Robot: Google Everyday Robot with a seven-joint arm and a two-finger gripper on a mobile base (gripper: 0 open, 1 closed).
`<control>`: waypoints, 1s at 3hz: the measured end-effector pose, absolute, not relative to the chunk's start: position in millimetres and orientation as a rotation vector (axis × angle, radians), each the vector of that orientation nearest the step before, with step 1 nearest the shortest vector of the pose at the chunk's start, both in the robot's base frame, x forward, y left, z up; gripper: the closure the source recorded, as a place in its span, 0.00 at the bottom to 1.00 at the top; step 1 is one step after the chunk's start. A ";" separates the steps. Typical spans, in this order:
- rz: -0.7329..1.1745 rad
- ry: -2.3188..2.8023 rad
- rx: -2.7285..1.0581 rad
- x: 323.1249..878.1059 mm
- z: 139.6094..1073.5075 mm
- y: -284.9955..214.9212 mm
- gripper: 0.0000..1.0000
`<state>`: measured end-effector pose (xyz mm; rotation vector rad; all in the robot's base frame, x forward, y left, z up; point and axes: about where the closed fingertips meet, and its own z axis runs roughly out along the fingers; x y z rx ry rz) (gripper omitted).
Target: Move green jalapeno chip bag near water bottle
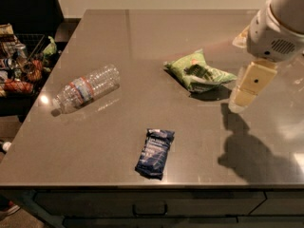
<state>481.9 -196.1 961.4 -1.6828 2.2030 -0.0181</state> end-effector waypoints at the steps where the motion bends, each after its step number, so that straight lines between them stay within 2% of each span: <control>1: 0.048 2.225 -1.599 517.7 950.4 -185.1 0.00; 3: 0.104 2.262 -1.454 580.6 924.5 -167.4 0.00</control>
Offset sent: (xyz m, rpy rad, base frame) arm 0.1164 0.0352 -0.0344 0.1889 0.0092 -0.1563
